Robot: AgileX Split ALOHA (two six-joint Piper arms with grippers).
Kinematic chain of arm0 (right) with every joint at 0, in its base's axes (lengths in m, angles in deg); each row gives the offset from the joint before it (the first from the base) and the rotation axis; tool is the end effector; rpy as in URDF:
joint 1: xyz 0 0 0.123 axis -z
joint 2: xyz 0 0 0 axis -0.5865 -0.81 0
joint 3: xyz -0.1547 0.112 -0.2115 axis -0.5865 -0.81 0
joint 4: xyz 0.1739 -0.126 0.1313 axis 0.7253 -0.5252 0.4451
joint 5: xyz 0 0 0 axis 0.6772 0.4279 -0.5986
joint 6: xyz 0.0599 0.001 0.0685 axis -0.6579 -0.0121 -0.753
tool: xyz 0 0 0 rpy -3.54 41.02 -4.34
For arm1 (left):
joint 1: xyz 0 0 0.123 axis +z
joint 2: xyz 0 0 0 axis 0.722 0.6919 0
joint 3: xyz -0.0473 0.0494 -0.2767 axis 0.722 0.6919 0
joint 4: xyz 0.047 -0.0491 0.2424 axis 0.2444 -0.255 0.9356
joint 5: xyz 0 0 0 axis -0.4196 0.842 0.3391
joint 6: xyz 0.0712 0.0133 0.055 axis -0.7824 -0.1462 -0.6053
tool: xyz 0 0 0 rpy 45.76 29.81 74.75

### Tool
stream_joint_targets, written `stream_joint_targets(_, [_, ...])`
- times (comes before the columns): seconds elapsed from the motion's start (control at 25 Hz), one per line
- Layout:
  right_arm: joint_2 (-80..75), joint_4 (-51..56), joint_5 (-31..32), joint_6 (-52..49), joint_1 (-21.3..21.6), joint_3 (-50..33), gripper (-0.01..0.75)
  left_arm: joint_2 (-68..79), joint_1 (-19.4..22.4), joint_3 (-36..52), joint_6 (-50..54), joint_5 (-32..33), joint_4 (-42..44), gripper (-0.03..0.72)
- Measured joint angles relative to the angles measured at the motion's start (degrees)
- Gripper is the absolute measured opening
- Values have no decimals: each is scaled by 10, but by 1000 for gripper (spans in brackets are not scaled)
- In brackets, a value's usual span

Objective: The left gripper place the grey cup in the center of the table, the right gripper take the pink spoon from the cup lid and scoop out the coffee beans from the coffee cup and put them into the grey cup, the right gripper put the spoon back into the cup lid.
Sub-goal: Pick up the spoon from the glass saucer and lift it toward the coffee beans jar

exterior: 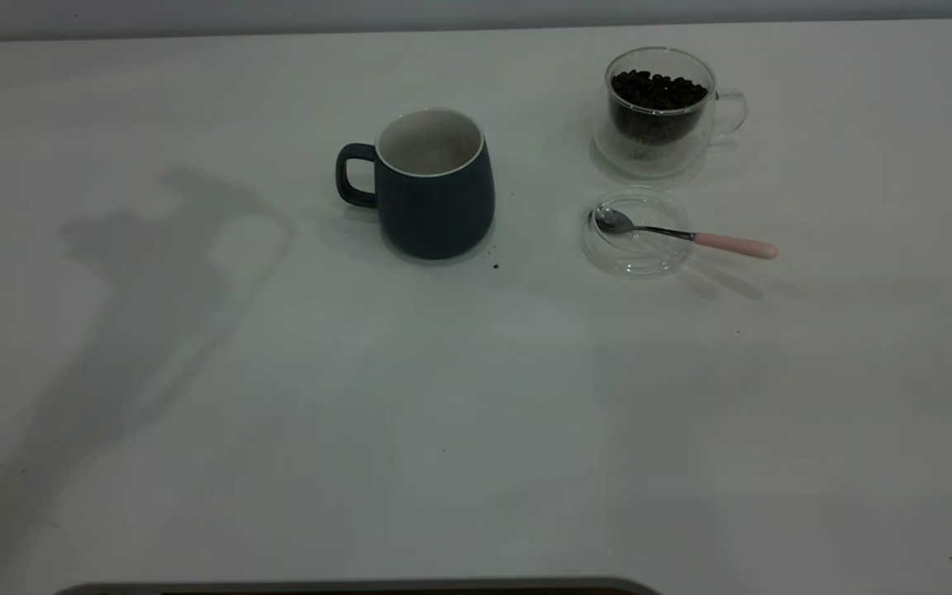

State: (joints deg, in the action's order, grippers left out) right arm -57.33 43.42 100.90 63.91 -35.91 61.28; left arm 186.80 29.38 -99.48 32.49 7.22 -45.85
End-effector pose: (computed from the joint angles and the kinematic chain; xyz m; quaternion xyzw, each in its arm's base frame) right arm -0.0008 0.0020 0.2641 -0.0200 0.8836 0.0025 0.4679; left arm 0.3741 -0.0786 0.2559 0.2015 0.9400 0.1725 0.2147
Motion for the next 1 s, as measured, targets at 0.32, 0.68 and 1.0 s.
stream_joint_targets(0.32, [0,0,0,0,0,0,531,-162,39,0,16,116,-4,565])
stream_joint_targets(0.68, [0,0,0,0,0,0,531,-364,53,1,19,158,-22,565])
stream_joint_targets(1.0, [0,0,0,0,0,0,531,-584,47,122,20,159,-63,565])
